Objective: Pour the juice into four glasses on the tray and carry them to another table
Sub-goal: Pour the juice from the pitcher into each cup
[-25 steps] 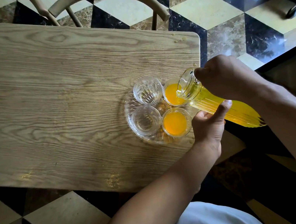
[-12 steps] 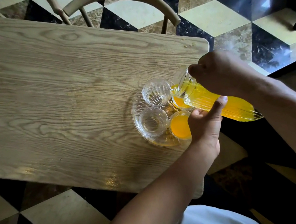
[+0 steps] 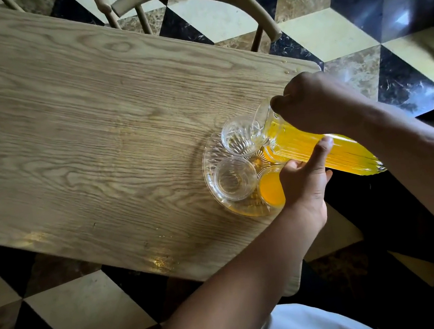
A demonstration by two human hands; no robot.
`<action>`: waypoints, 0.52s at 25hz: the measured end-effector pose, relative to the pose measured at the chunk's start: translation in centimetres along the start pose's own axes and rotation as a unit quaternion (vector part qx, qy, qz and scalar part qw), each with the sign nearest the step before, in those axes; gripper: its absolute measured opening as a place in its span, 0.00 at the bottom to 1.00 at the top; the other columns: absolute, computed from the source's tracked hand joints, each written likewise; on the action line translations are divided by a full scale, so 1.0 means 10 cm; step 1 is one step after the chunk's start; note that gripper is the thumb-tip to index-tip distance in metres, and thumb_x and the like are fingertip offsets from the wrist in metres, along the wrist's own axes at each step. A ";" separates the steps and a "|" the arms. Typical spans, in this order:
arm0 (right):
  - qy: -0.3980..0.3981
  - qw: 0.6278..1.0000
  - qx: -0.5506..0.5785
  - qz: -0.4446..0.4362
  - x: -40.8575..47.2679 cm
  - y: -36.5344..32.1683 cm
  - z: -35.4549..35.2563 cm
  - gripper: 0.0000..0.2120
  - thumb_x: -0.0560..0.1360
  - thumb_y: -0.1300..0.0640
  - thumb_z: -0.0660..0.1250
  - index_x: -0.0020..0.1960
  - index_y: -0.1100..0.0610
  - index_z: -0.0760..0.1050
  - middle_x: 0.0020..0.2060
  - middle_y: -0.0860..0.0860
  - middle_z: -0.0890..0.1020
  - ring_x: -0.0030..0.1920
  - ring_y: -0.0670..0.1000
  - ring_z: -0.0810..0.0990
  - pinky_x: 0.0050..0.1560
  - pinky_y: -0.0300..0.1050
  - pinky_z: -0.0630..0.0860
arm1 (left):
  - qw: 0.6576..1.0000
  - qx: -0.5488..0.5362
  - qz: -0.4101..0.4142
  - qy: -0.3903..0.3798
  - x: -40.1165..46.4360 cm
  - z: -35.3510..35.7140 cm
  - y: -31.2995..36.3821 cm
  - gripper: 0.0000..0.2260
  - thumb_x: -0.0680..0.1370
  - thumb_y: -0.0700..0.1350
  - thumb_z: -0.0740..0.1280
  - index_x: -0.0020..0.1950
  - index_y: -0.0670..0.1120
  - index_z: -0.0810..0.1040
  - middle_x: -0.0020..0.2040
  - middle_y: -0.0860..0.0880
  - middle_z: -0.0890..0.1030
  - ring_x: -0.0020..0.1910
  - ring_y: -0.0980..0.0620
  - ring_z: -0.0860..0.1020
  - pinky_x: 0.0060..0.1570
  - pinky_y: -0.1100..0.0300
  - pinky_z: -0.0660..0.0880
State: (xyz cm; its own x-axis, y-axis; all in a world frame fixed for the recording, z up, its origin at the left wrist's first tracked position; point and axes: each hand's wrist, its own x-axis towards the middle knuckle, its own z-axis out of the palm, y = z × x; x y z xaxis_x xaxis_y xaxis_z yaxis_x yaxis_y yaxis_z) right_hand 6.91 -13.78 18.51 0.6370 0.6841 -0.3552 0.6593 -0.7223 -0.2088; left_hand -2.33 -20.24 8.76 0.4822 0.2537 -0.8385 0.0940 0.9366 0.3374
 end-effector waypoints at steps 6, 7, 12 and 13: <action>-0.014 1.000 -0.018 0.001 0.09 -0.03 0.05 0.22 0.79 0.46 0.60 0.34 0.62 0.74 0.28 0.57 0.74 0.27 0.55 0.70 0.29 0.40 0.67 | 1.000 -0.010 -0.023 0.013 -0.04 0.03 0.08 0.19 0.72 0.50 0.81 0.48 0.43 0.73 0.44 0.48 0.74 0.49 0.48 0.75 0.61 0.47 0.82; -0.018 1.000 -0.019 0.001 0.10 -0.04 0.05 0.22 0.79 0.47 0.60 0.34 0.62 0.73 0.27 0.56 0.73 0.27 0.55 0.70 0.29 0.40 0.66 | 0.999 -0.015 -0.029 0.013 -0.05 0.04 0.08 0.19 0.72 0.50 0.81 0.48 0.44 0.73 0.44 0.48 0.75 0.51 0.47 0.75 0.62 0.46 0.81; -0.028 0.999 -0.031 -0.002 0.15 -0.07 0.08 0.22 0.78 0.47 0.60 0.34 0.63 0.72 0.29 0.57 0.73 0.28 0.56 0.69 0.29 0.42 0.67 | 0.998 -0.023 -0.047 0.018 -0.07 0.05 0.12 0.19 0.72 0.50 0.81 0.48 0.45 0.72 0.44 0.48 0.75 0.50 0.44 0.76 0.63 0.44 0.81; -0.031 0.999 -0.034 -0.002 0.16 -0.08 0.09 0.22 0.78 0.47 0.60 0.34 0.63 0.72 0.29 0.58 0.74 0.28 0.57 0.70 0.29 0.42 0.67 | 0.998 -0.026 -0.047 0.018 -0.06 0.05 0.12 0.20 0.72 0.50 0.81 0.48 0.45 0.72 0.45 0.48 0.75 0.50 0.44 0.76 0.63 0.44 0.81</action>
State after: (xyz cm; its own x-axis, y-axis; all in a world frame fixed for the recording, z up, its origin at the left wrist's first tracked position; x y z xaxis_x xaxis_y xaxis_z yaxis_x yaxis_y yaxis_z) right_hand 7.07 -12.24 17.33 0.6096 0.6779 -0.4108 0.6887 -0.7096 -0.1491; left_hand -2.08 -19.39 9.91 0.4422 0.1706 -0.8805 0.0919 0.9680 0.2337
